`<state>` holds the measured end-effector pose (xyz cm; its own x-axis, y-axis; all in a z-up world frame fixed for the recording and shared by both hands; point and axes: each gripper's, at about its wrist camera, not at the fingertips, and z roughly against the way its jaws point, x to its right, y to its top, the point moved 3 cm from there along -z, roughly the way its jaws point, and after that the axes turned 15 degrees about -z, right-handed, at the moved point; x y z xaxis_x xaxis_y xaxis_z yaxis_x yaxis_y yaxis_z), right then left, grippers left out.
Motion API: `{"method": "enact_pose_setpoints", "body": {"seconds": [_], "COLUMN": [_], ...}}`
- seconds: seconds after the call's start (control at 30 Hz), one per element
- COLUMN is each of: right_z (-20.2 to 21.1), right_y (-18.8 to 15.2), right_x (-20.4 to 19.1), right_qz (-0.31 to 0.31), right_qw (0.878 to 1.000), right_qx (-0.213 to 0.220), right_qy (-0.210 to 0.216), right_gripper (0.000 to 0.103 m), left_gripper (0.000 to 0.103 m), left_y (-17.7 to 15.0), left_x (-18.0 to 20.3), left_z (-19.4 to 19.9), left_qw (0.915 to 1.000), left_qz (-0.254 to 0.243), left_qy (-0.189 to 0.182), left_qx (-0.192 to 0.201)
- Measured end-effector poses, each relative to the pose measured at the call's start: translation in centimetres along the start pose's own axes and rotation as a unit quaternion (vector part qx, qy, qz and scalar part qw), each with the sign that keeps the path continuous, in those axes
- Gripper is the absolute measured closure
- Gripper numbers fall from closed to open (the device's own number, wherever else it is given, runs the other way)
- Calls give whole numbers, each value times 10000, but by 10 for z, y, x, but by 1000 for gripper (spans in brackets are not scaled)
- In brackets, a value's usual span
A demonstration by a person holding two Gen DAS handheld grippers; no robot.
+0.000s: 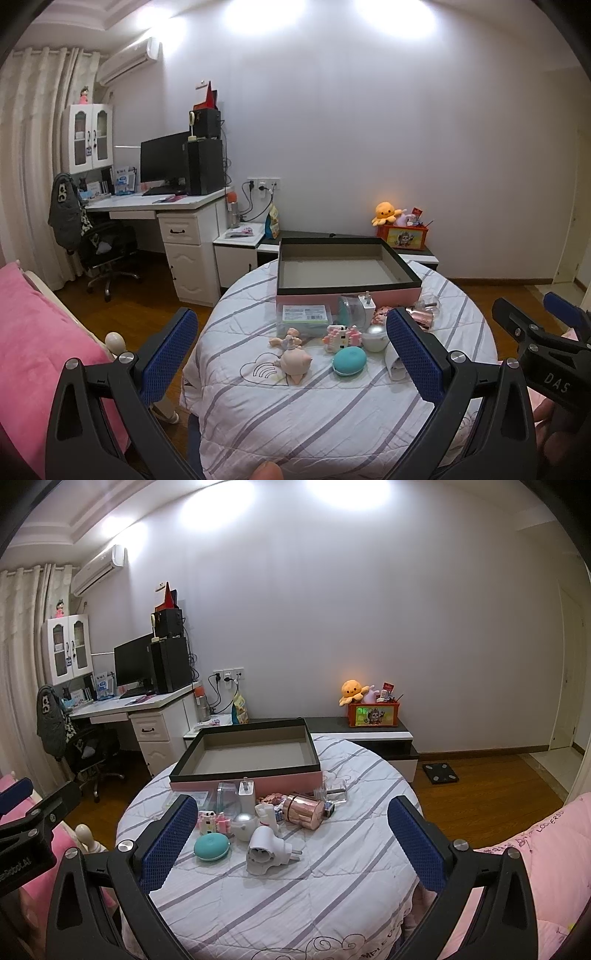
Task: Organize rigid objects
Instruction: 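Move both tools toward the toys on the bed, then grasp the pig figurine with the left tool while the right tool grasps the white hair dryer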
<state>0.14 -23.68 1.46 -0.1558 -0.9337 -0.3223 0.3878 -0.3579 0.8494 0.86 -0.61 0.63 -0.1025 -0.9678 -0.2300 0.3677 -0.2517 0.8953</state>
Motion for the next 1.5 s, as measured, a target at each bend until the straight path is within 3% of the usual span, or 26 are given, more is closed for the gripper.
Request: {"method": "enact_pose_setpoints", "body": {"seconds": [0.93,1.1,1.5], "right_z": [-2,-19,-91], "right_y": [0,-12,-63], "right_x": [1,2,8], "right_qz": [38,94,343], "right_qw": [10000,9996,9921], "right_qx": [-57,-261,-1201], "right_qy": [-42,-87,-132], "right_gripper": [0,0,0], "left_gripper": [0,0,0], "left_y": [-7,-23,-84], "left_x": [1,0,4], "left_z": [-8,-26,-110], "left_qw": [9999,9995,9909], "left_qz": [18,35,96], "left_qy": [-6,-22,-151], "left_qx": [-100,-319,-1338]}}
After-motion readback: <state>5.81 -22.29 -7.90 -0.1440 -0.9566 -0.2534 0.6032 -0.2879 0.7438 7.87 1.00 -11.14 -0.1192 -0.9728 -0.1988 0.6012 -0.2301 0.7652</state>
